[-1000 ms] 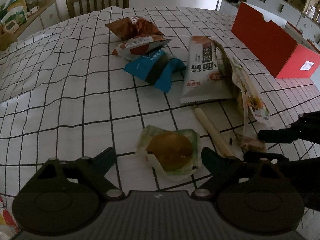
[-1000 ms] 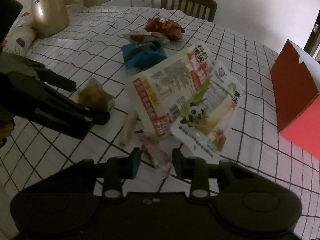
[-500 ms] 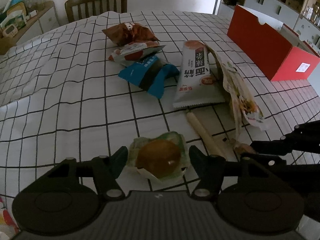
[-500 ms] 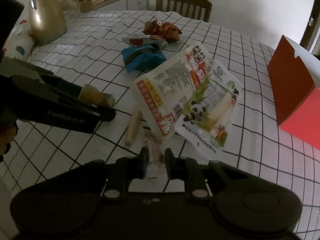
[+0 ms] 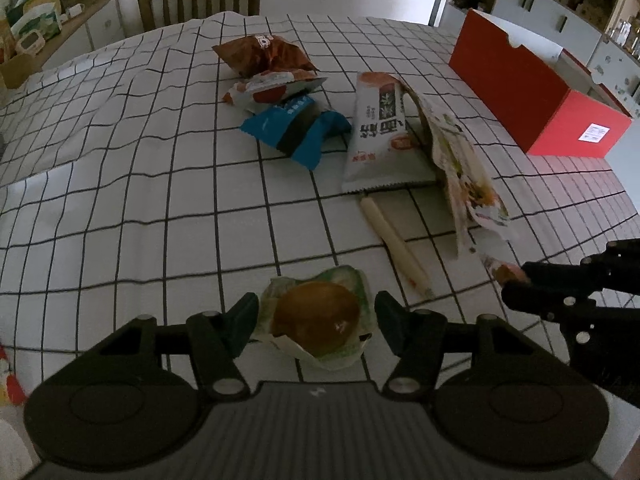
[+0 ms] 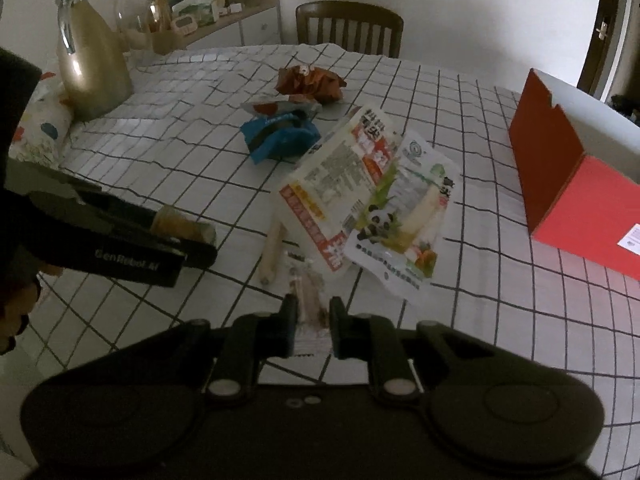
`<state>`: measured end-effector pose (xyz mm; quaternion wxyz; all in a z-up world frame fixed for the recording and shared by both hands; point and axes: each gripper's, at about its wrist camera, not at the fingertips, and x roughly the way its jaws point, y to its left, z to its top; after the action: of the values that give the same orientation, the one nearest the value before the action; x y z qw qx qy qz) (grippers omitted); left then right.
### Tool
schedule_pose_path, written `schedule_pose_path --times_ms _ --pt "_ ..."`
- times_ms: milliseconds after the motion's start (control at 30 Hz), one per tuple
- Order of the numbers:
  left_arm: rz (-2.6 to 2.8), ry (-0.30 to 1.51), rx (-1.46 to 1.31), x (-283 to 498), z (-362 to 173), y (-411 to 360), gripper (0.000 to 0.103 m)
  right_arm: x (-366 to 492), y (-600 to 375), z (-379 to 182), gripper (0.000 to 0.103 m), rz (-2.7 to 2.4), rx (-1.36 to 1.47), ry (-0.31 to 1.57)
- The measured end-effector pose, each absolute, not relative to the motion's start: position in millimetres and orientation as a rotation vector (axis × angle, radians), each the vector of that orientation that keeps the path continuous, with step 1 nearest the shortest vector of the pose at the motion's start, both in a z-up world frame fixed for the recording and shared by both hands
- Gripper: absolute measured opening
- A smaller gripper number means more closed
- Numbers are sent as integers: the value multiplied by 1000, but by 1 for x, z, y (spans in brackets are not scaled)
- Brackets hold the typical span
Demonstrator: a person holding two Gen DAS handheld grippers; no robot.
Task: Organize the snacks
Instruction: 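Carry the bun and stick snack over the red box and open both tools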
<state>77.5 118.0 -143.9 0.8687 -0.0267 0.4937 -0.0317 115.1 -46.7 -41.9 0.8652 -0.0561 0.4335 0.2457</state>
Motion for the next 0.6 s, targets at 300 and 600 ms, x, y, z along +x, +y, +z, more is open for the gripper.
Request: schedule_pose_path --times_ms 300,600 --pt "-88 1009 -64 63 -118 102 63 100 -64 -21 14 513 -104 874" --pt "-116 971 -62 64 -79 70 63 94 -99 14 14 513 -69 821"
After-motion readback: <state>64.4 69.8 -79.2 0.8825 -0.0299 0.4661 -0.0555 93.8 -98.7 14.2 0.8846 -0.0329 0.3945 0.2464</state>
